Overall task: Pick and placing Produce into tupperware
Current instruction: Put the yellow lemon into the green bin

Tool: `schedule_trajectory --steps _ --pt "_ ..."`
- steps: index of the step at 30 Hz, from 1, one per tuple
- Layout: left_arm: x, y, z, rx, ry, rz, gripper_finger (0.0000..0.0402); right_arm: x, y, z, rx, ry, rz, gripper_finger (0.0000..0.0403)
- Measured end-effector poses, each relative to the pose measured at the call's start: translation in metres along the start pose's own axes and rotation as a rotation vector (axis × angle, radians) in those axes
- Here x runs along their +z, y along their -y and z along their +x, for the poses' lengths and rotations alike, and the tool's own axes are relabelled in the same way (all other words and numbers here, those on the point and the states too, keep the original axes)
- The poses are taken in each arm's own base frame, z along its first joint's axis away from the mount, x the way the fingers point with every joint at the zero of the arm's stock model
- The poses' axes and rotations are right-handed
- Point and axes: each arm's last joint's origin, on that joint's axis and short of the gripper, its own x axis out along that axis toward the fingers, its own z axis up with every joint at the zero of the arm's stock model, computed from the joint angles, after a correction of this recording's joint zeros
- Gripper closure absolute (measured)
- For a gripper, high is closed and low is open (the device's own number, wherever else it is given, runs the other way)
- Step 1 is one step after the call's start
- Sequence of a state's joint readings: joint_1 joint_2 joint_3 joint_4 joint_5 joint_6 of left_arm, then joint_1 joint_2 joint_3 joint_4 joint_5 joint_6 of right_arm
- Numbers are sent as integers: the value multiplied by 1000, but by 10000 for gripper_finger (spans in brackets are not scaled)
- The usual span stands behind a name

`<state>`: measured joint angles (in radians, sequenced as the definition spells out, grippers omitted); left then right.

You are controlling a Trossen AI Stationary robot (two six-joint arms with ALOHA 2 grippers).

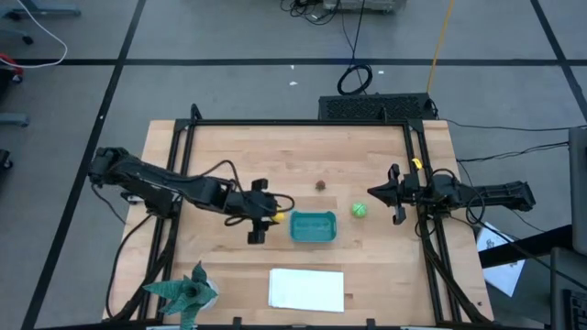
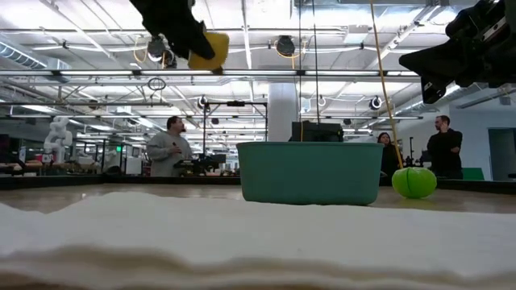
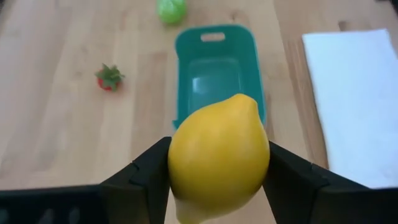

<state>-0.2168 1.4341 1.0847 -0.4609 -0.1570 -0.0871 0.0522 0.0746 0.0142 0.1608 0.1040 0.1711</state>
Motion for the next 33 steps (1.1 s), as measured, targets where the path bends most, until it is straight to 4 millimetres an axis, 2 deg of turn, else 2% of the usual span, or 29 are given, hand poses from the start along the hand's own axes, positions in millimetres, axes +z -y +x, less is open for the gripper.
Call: schedule_trajectory --steps 4,9,14,20,28,33 --pt "1 -4 -12 3 21 7 187 0 0 0 0 0 0 403" --pt "1 -10 -21 14 27 -4 195 0 0 0 0 0 0 403" --pt "1 -15 -21 28 26 -20 201 0 0 0 0 0 0 403" --pt "2 -21 -20 35 24 -48 184 0 0 0 0 0 0 403" --pt "4 -21 -21 32 54 -65 201 0 0 0 0 0 0 403" --pt "11 -26 -20 -4 112 -89 187 0 0 0 0 0 0 403"
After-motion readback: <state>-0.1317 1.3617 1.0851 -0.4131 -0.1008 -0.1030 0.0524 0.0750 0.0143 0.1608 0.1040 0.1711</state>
